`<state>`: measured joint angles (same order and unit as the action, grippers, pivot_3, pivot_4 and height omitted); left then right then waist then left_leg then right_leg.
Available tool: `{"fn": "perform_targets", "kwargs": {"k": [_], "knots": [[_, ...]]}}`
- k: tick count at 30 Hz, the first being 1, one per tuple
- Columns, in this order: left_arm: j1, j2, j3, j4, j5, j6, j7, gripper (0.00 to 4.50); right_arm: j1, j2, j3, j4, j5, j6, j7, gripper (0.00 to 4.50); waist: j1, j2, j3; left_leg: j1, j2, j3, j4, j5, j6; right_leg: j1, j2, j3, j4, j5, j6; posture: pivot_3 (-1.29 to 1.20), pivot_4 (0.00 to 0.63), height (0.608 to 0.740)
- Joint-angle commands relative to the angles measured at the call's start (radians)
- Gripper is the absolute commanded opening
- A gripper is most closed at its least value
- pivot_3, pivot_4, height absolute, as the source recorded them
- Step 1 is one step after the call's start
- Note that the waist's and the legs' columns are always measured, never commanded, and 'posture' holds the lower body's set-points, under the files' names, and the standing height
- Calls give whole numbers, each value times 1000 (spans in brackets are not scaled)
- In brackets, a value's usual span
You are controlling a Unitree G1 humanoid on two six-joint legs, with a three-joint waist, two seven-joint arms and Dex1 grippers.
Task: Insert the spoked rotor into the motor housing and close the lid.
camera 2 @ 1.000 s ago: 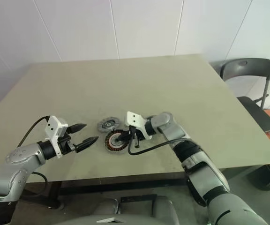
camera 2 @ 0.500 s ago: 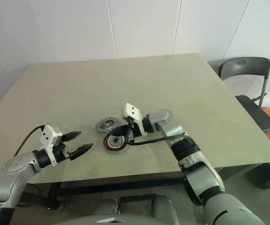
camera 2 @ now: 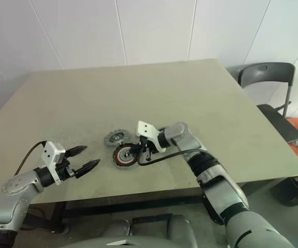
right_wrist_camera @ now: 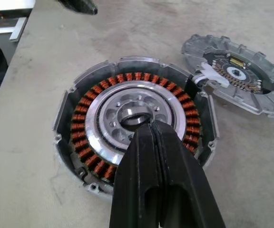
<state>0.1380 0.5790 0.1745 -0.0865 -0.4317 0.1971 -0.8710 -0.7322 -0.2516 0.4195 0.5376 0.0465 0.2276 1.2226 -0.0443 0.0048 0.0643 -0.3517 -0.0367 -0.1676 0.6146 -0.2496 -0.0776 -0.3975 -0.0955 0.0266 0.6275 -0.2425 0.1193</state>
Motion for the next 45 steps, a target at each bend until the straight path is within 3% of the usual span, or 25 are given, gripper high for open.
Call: {"fn": "perform_targets", "kwargs": {"k": [1, 11, 22, 30, 39, 45], "knots": [[-22, 3, 22, 7, 0, -38, -9, 4500, -25, 16, -48, -43, 46, 17, 11, 17, 0, 0, 0, 0, 0, 0, 0, 0, 0, 0, 0, 0, 0, 0, 0, 0, 0, 740], [-29, 3, 23, 19, -1, -50, -13, 4500, -29, 44, -76, -126, 112, 56, 30, 17, 0, 0, 0, -1, 0, 0, -1, 0, 0, -2, 0, 0, 1, 0, 0, 0, 0, 740], [-22, -6, 24, 5, -7, -68, -22, 4500, -66, 45, 34, -132, -14, -4, -1, 17, 0, 0, 0, -2, 0, 0, -1, 0, 0, -3, 0, 0, 1, 0, 0, 0, 0, 740], [-8, -11, 20, -44, -8, -51, -6, 4500, -45, -15, 37, -53, -73, -39, -9, 17, 2, 0, 0, -3, 0, 0, -1, 0, 0, -3, 0, 0, 0, 0, 0, 0, 0, 740], [-47, 8, 14, -126, -24, 18, 5, 4500, -37, 0, -1, -41, -38, -29, -13, 17, -1, 0, 0, -2, 0, 0, 0, 0, 0, -3, 1, 0, 1, 0, 0, 0, 0, 740], [-40, 29, 18, -165, -39, 54, -4, 4500, -62, 36, -43, -152, 52, 37, 29, 17, 0, 1, 1, -3, 0, -1, -1, 0, 0, -4, 1, 0, 1, 0, 0, 0, 0, 740]]}}
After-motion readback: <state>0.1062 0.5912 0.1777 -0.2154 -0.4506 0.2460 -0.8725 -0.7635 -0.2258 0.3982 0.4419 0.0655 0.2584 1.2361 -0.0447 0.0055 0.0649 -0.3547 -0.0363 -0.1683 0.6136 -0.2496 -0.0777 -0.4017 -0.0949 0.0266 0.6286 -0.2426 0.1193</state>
